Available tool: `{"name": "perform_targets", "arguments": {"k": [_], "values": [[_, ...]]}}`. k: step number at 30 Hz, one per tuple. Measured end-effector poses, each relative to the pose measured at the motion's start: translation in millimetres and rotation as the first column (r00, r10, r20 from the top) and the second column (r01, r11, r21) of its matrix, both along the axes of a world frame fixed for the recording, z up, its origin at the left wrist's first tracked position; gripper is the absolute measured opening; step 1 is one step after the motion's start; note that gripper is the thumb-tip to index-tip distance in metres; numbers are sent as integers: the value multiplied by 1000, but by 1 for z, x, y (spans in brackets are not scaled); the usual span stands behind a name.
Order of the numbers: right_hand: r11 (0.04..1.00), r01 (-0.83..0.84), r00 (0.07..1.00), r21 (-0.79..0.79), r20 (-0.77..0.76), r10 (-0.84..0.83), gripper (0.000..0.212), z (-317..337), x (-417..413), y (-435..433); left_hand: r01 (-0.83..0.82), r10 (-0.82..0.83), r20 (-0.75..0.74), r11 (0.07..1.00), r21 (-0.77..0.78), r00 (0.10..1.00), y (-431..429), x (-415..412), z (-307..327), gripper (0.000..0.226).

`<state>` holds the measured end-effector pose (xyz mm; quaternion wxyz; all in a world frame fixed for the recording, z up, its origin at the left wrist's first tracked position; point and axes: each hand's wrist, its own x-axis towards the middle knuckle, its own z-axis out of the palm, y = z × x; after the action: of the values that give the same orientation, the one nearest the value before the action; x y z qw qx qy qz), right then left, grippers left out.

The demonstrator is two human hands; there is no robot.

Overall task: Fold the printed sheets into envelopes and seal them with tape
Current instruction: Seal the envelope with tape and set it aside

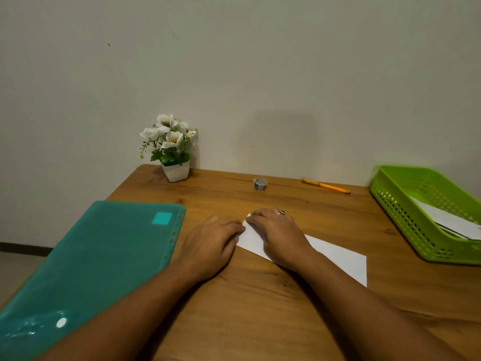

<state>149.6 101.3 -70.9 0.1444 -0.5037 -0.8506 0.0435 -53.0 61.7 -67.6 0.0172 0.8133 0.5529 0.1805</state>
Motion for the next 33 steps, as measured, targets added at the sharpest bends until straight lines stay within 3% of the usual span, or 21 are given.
{"name": "perform_targets", "arguments": {"k": [9, 13, 17, 20, 25, 33], "values": [[1000, 24, 999, -9, -47, -25, 41, -6, -1, -6, 101, -101, -139, 995, -5, 985, -15, -10, 9, 38], [1000, 17, 999, 10, -30, -17, 43, -4, -1, -5, 126, -126, -84, 992, -9, 988, -25, -21, 6, 41], [995, -76, 993, 70, 95, 69, 37, 2, -5, -8, 97, -97, -32, 995, -3, 995, -27, -24, -2, 41], [980, -187, 972, 70, 154, 175, 42, 5, -9, -18, 105, -105, -22, 994, 6, 994, -27, -23, -2, 41], [977, -205, 967, 53, 168, 194, 48, 4, -8, -23, 94, -94, -11, 996, 5, 995, -27, -22, -2, 42], [993, -78, 981, 86, 186, 61, 53, 12, -9, 4, 108, -108, -34, 994, -16, 994, -26, -22, -1, 43]]}}
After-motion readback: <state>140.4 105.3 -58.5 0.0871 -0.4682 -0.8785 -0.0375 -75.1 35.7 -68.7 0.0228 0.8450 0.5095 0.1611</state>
